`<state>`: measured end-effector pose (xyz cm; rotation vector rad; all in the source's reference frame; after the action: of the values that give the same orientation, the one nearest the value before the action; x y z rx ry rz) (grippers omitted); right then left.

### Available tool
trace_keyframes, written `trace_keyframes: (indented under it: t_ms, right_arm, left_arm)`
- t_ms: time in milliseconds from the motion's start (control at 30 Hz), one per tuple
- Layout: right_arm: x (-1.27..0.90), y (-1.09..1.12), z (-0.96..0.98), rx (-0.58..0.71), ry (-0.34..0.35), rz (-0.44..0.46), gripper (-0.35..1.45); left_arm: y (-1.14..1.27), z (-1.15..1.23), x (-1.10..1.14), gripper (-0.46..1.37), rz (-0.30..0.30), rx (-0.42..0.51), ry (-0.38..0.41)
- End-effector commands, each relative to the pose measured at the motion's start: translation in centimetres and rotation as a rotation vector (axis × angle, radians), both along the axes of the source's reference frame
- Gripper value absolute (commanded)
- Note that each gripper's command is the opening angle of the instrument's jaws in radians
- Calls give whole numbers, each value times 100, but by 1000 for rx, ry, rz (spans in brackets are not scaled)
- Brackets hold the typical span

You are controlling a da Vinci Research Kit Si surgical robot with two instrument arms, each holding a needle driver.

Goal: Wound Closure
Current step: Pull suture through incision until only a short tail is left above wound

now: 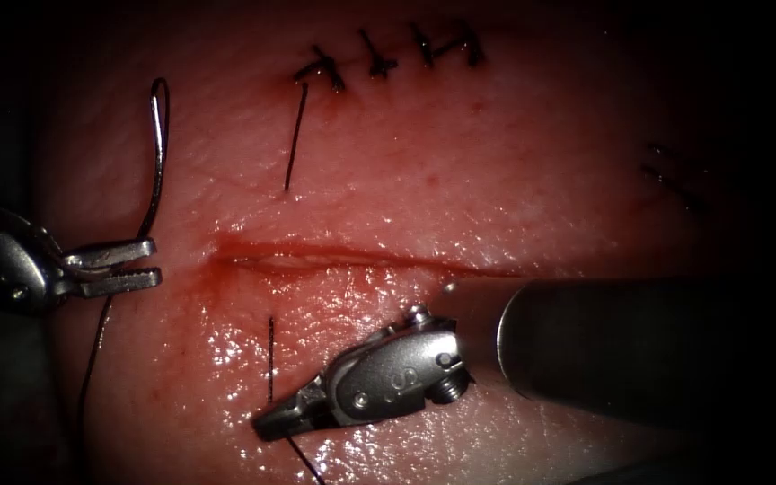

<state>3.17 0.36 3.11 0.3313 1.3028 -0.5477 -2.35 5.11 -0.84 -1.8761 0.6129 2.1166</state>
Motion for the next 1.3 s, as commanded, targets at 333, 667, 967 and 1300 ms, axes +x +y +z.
trace_keyframes:
  t_ms: [333,667,967,1300]
  right_arm:
    - [-2,-26,-12,21,2,-27,-35]
    - [-8,-49,-22,52,-7,-60,-35]
    - [-9,-59,-31,62,-7,-74,-35]
    - [-8,-57,-30,111,-43,-61,-35]
  left_arm:
    - [0,0,0,-35,3,1,0]
    - [0,0,0,-35,3,0,0]
    - [0,0,-1,-35,2,1,1]
    - [0,0,-2,-35,1,1,2]
